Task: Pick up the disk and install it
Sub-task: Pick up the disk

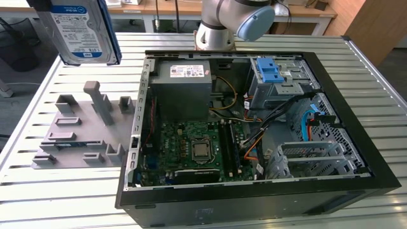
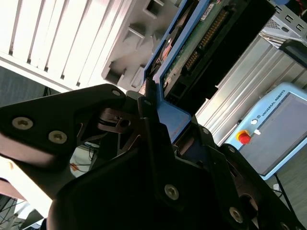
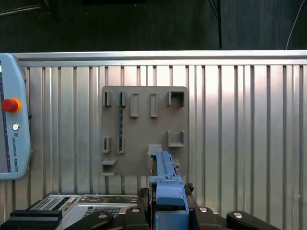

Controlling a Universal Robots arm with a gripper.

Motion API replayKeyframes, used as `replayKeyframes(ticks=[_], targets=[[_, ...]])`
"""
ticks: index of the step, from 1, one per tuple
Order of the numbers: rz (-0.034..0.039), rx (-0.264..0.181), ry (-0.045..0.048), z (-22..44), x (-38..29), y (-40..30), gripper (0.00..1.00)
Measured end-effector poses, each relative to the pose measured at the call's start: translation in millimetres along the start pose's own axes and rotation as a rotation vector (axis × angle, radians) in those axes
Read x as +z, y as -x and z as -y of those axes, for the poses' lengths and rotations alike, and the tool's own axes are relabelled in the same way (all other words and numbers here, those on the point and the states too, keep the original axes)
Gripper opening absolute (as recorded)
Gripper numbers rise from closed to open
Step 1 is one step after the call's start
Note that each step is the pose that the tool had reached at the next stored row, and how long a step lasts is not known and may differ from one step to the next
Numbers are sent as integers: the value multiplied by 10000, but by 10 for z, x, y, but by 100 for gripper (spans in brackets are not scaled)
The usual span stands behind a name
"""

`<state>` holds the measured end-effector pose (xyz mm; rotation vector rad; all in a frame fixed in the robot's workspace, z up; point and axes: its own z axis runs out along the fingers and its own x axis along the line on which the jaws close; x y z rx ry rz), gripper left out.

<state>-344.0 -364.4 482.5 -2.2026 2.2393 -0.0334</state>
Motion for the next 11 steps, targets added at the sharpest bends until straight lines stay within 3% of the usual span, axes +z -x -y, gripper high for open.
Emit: replayKeyframes(ticks=[11], targets=[[0,1,0,84,2,-36,37]])
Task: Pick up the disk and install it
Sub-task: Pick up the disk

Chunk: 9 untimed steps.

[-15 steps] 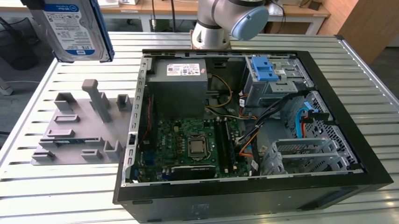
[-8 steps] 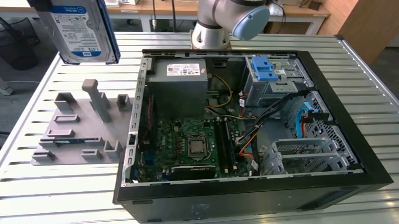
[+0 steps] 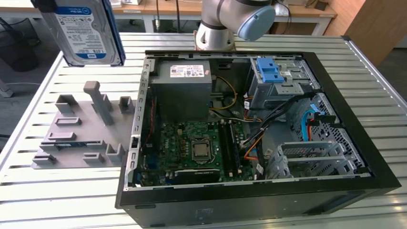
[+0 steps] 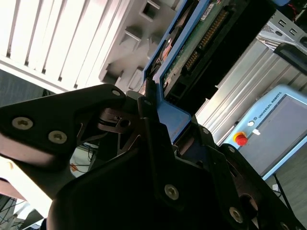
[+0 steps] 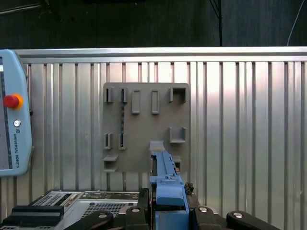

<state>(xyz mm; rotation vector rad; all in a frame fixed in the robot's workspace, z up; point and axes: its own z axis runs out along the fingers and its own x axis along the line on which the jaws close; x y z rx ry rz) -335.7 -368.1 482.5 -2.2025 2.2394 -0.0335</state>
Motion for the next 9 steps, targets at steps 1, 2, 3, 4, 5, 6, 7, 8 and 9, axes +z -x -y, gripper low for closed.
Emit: replayKeyframes(ticks=[1,2,3,4,5,6,7,8,9], targets=[[1,0,-1,8,1,-3,37],[0,0,0,16,0,-7,37],[1,1,0,23,1,-10,37],[1,0,-1,31,1,-14,37],[0,0,0,39,1,-17,37],[0,0,0,46,1,-20,37],[0,0,0,54,1,-24,37],[0,0,0,62,1,-27,37],[0,0,0,69,1,-30,37]])
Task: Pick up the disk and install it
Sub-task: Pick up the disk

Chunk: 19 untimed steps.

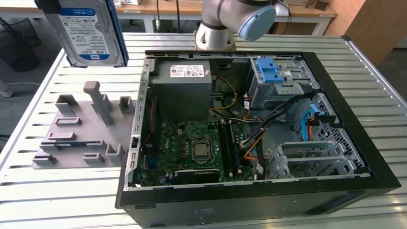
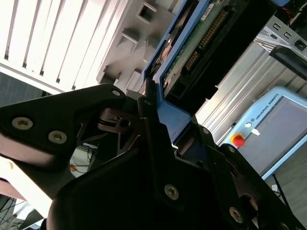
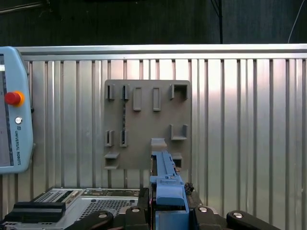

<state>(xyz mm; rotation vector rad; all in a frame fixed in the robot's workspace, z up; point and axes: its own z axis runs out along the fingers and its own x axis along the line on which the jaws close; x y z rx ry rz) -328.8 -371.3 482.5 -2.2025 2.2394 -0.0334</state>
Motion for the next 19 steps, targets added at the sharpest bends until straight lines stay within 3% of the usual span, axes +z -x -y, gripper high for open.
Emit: replayKeyframes(ticks=[19], targets=[[1,0,-1,150,4,-73,37]])
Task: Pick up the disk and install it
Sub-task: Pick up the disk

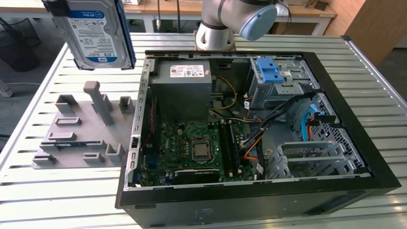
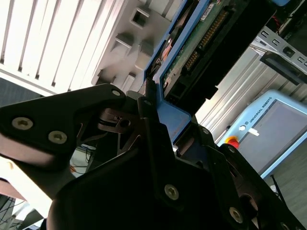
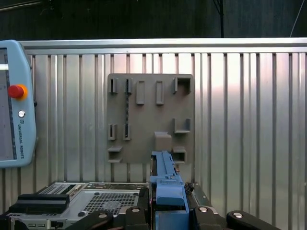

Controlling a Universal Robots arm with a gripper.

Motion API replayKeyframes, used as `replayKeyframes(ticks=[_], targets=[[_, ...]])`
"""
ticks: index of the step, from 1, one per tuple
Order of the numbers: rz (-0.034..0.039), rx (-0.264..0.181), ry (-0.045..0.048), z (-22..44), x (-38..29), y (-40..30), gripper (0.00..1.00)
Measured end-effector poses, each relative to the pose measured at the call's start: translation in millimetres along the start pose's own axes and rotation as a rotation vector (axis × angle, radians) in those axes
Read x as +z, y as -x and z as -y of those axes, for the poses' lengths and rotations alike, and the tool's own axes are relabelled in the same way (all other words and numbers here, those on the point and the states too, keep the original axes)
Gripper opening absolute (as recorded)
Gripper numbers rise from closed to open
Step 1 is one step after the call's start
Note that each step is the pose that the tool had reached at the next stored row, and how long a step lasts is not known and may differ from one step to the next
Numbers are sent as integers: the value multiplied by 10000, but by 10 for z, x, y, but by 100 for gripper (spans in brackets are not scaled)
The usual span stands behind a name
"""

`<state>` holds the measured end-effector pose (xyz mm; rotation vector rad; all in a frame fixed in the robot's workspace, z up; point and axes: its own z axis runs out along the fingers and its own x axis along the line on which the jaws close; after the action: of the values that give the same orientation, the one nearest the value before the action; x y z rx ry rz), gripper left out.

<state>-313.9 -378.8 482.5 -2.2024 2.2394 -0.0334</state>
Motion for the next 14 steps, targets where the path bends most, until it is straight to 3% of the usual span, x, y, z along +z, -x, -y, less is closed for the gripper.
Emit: replayKeyframes(ticks=[14], targets=[[0,0,0,116,3,-65,37]])
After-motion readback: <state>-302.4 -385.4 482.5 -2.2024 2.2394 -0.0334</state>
